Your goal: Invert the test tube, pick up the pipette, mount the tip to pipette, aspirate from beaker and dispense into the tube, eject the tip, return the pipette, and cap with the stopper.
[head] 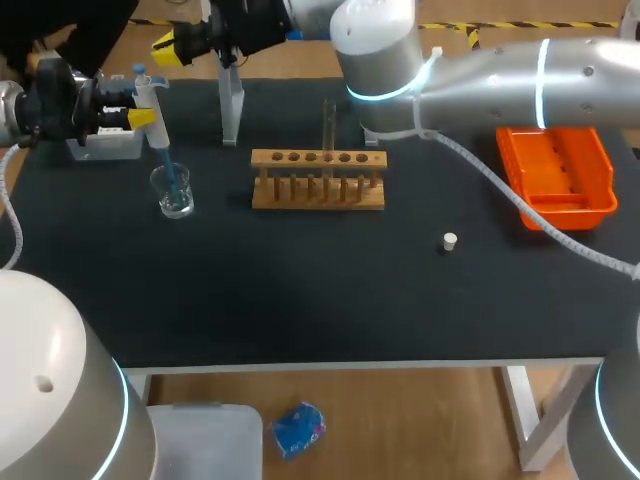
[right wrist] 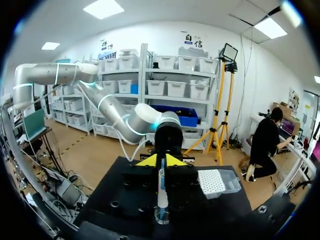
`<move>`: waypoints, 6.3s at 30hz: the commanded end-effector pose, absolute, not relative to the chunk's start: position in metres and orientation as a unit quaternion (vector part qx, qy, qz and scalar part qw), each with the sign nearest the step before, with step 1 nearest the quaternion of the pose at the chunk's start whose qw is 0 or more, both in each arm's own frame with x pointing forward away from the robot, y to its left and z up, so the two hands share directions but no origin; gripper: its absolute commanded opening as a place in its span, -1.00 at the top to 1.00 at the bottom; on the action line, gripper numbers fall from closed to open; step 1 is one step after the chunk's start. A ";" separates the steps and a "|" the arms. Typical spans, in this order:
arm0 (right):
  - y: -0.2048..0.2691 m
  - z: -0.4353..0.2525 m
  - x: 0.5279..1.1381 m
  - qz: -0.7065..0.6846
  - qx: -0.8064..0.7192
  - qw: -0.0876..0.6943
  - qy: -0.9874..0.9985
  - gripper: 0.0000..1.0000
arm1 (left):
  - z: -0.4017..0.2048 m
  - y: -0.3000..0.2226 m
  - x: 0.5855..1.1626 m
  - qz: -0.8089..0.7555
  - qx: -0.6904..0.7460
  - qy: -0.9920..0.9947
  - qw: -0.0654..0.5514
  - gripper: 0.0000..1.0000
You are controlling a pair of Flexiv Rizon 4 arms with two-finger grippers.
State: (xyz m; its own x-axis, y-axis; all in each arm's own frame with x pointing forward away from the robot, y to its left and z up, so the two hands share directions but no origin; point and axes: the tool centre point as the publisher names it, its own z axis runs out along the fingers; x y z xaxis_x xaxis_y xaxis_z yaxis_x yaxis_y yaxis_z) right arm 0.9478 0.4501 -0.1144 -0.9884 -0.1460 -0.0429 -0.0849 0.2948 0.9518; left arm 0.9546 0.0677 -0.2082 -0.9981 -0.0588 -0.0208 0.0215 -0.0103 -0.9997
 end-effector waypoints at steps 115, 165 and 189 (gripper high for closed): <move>0.467 -0.119 0.948 -0.608 0.048 0.070 -0.789 -1.00 | -0.209 0.069 0.956 -0.711 -0.011 0.702 0.026 1.00; 0.107 -0.218 0.971 -0.630 0.018 -0.091 -0.771 -1.00 | -0.209 0.069 0.956 -0.711 -0.011 0.702 0.026 1.00; 0.141 -0.249 0.985 -0.619 -0.004 -0.065 -0.782 -1.00 | -0.209 0.069 0.956 -0.711 -0.011 0.702 0.026 1.00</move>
State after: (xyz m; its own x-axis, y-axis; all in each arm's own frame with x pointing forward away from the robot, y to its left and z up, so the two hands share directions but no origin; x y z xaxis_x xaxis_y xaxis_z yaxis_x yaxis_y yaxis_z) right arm 0.9844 0.1402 -0.2495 -0.9914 0.0879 -0.0965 -0.0741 0.2296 0.9705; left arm 0.9548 0.0679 -0.2090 -0.9980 -0.0586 -0.0224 0.0232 -0.0123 -0.9997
